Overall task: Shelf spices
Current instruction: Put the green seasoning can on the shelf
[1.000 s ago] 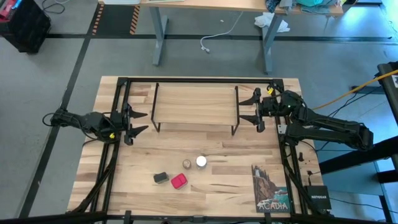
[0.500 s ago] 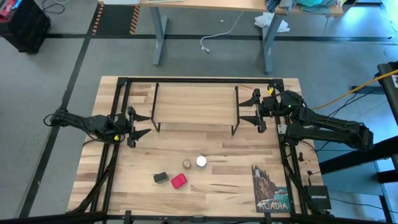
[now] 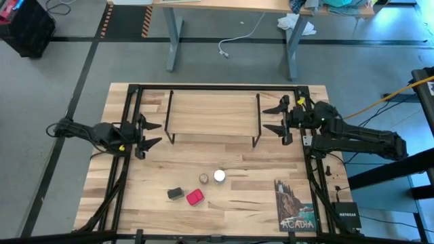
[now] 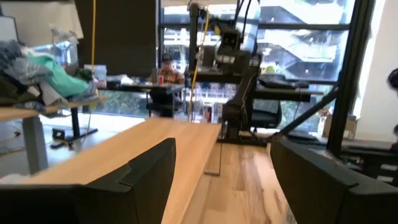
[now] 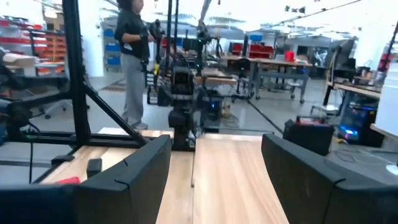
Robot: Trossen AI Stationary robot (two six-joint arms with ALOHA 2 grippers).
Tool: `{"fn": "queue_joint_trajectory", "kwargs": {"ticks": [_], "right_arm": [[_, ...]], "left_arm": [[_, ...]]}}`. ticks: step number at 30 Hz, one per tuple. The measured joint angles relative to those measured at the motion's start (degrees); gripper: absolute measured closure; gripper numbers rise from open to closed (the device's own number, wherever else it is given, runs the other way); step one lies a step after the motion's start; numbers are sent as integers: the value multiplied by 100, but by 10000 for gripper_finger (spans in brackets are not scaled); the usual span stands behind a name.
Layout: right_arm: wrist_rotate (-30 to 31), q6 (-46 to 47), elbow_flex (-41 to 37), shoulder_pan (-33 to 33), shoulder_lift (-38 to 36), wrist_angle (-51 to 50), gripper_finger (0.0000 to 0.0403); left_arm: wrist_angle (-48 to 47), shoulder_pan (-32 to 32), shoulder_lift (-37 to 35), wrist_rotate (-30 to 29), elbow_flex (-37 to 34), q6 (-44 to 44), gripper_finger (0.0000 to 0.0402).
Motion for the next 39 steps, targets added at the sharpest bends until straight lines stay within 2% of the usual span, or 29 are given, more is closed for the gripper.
{"fn": "queue_joint_trajectory", "kwargs": {"ticks": [5, 14, 23, 28, 32, 39], "right_arm": [[-2, 0, 0, 0, -234, -44, 143], [-8, -27, 0, -3, -509, 170, 143], [-320, 1132, 0, -4, -529, 304, 143], [-327, 1303, 0, -2, -527, 293, 143], [-547, 1574, 0, -2, -527, 328, 143], [-793, 1971, -2, 0, -418, 720, 143]], "left_arm": [[1, -4, 512, 80, 466, 178, 147], [40, 0, 2015, 24, 1347, 347, 147], [72, 0, 3135, 13, 2292, 659, 147], [70, 0, 3453, 180, 2484, 561, 147], [127, -4, 3676, 514, 2490, 448, 147], [408, 0, 3992, 707, 2492, 408, 147]]}}
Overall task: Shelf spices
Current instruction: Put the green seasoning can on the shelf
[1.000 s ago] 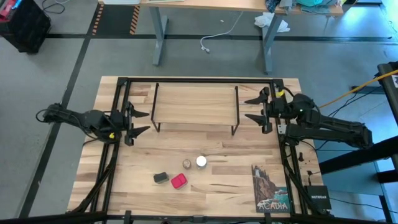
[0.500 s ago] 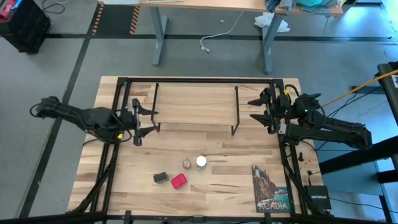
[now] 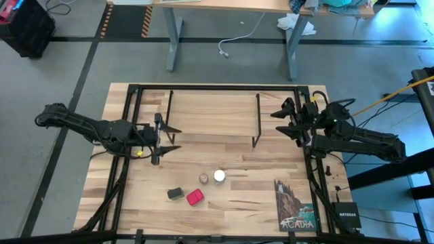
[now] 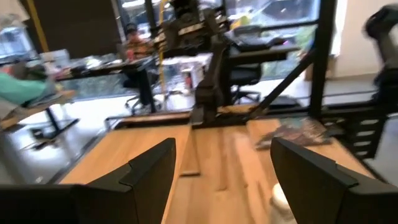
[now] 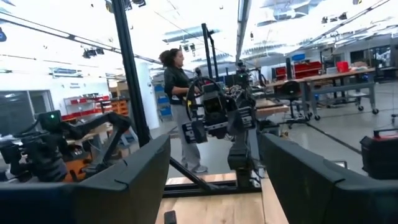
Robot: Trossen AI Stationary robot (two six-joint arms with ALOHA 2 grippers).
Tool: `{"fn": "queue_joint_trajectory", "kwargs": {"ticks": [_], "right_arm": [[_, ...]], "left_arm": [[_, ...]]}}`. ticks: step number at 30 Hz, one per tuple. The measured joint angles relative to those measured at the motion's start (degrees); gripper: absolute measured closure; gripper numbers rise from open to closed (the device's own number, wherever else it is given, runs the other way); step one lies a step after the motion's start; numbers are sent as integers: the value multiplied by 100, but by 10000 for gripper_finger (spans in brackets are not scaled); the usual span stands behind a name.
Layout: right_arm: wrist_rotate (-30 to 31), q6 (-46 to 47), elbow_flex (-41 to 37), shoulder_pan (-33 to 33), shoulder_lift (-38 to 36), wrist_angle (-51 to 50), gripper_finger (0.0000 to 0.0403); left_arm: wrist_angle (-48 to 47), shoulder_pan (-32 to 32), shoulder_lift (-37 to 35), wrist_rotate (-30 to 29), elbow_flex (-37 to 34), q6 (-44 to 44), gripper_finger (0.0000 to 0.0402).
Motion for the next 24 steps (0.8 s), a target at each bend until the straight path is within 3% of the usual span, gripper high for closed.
{"fn": "queue_joint_trajectory", "kwargs": {"ticks": [7, 18, 24], "right_arm": [[-33, 101, 0, 0, 274, 135, 143], [-488, 243, -2, 0, 820, 139, 143], [75, 382, -4, -2, 922, 153, 143]], "left_arm": [[359, -4, 168, 514, 0, -203, 147], [338, -7, 344, 552, 0, -335, 147], [344, -7, 342, 550, 0, -336, 147]]}}
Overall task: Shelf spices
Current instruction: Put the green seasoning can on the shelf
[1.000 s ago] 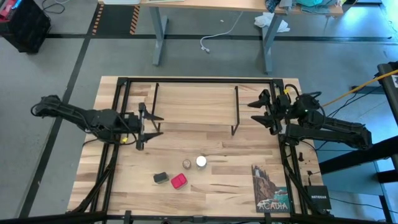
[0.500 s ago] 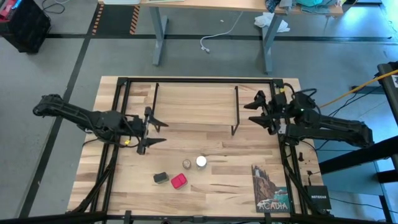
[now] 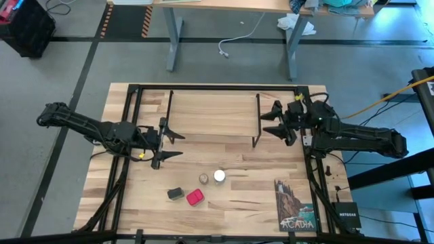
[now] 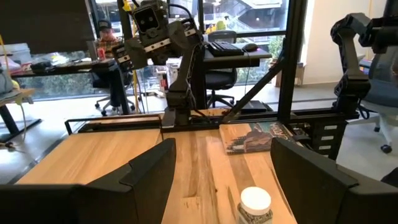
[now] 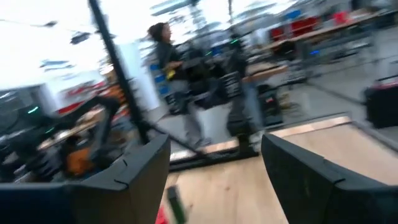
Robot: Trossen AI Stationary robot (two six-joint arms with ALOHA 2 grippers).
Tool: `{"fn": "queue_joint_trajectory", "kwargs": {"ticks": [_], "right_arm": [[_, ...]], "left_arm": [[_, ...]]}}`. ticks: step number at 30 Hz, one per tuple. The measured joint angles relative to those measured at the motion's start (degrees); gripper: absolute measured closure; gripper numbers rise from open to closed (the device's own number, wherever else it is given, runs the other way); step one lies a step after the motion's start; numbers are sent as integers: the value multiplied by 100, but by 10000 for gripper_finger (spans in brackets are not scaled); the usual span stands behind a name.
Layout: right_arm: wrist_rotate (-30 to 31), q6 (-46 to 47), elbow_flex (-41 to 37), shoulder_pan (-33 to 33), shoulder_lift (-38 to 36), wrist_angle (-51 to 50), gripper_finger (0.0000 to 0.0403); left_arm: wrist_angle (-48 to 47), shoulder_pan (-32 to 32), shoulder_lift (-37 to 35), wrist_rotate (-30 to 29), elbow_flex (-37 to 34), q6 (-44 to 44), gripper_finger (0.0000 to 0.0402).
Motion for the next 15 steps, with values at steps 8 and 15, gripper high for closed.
{"fn": "queue_joint_trajectory", "kwargs": {"ticks": [8, 15], "right_arm": [[955, 14, 0, -2, -37, 43, 143], [957, 344, 0, 0, -6, 23, 143]], "left_arm": [[-527, 0, 0, 0, 0, -483, 147], [-1312, 0, 0, 51, 0, -1260, 147]]}}
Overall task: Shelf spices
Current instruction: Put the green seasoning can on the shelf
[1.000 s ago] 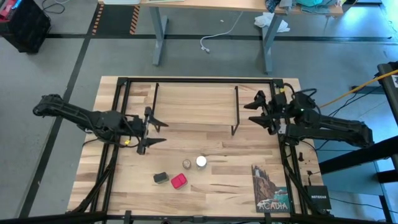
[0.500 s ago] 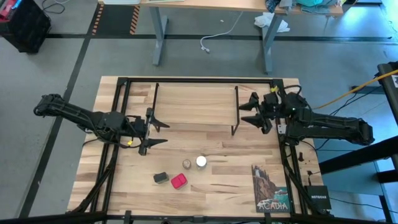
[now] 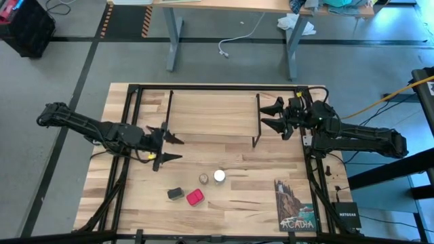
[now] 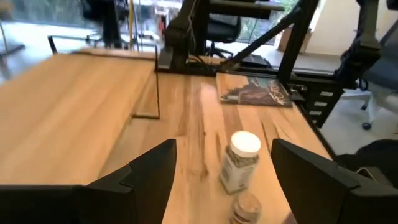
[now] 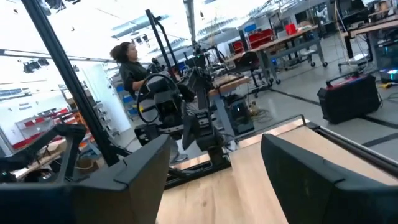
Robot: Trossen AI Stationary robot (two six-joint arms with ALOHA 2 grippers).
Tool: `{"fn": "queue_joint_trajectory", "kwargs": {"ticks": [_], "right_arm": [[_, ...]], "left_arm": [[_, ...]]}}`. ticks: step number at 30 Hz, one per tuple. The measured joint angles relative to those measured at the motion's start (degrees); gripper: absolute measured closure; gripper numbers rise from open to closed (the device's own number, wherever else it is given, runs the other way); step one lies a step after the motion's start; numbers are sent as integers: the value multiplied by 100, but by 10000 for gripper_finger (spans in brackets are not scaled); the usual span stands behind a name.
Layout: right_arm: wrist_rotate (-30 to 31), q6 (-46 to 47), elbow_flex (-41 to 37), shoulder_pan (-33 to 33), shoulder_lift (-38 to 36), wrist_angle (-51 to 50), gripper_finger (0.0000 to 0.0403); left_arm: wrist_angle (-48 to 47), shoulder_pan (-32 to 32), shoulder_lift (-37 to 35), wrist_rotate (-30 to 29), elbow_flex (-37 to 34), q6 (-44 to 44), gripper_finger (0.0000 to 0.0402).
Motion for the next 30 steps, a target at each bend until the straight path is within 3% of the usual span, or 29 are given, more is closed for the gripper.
{"fn": "queue_joint_trajectory", "kwargs": {"ticks": [11, 16, 30], "right_arm": [[44, 145, 0, 0, -4, -34, 143], [-235, 145, 0, 2, -4, -37, 143], [46, -20, 0, 2, 0, 292, 143]], "left_arm": [[-782, -324, 0, 671, 37, -1066, 147], [-1963, -642, 132, 710, 700, -1700, 147], [-4052, -1285, 2400, 708, 3084, -2118, 147]]}}
